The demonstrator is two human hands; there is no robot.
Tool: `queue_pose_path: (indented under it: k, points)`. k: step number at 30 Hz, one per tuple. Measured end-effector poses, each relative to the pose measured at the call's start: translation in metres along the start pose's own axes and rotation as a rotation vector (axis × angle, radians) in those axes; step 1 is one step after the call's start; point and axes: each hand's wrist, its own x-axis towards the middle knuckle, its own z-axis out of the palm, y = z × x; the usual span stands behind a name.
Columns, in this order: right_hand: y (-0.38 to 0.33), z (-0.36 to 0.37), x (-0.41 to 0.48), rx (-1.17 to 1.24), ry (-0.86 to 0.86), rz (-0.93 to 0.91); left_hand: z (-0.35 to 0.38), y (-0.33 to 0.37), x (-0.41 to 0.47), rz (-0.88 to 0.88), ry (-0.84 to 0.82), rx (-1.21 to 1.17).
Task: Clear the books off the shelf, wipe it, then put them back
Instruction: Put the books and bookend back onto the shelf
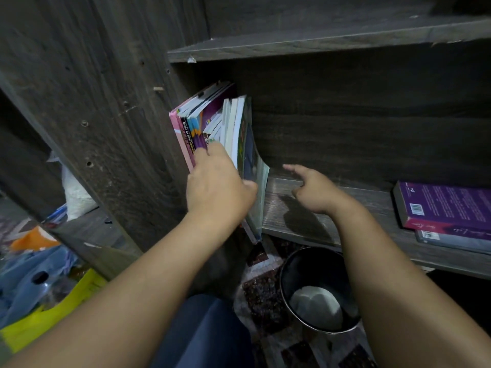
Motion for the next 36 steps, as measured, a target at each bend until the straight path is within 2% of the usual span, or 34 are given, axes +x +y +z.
queue_pose_path:
  k: [2, 6, 13, 19, 25, 28, 33, 36]
  points:
    - [-0.002, 0.004, 0.001, 0.0, -0.006, -0.02, 0.004, 0.011, -0.003, -0.102, -0.183, -0.114]
    - [-0.004, 0.009, 0.001, -0.008, -0.035, -0.051, 0.012, 0.029, -0.004, -0.105, -0.38, -0.052]
    - [-0.01, 0.026, 0.001, -0.044, -0.093, -0.07, 0.007, 0.017, 0.013, 0.029, -0.377, 0.104]
    - [-0.027, 0.027, 0.01, 0.043, 0.053, -0.173, -0.024, -0.008, 0.031, 0.08, -0.509, 0.15]
    - [-0.074, 0.04, 0.021, 0.22, 0.11, -0.387, -0.054, -0.036, 0.027, 0.122, -0.569, 0.157]
    - [-0.1, 0.031, 0.024, 0.297, 0.169, -0.424, -0.06, -0.047, 0.025, 0.147, -0.608, 0.19]
    - [-0.14, 0.028, 0.038, 0.017, -0.039, -0.346, -0.06, -0.06, 0.019, 0.212, -0.653, 0.322]
    - [-0.149, 0.024, 0.045, -0.202, -0.025, -0.359, -0.06, -0.069, 0.012, 0.228, -0.687, 0.379]
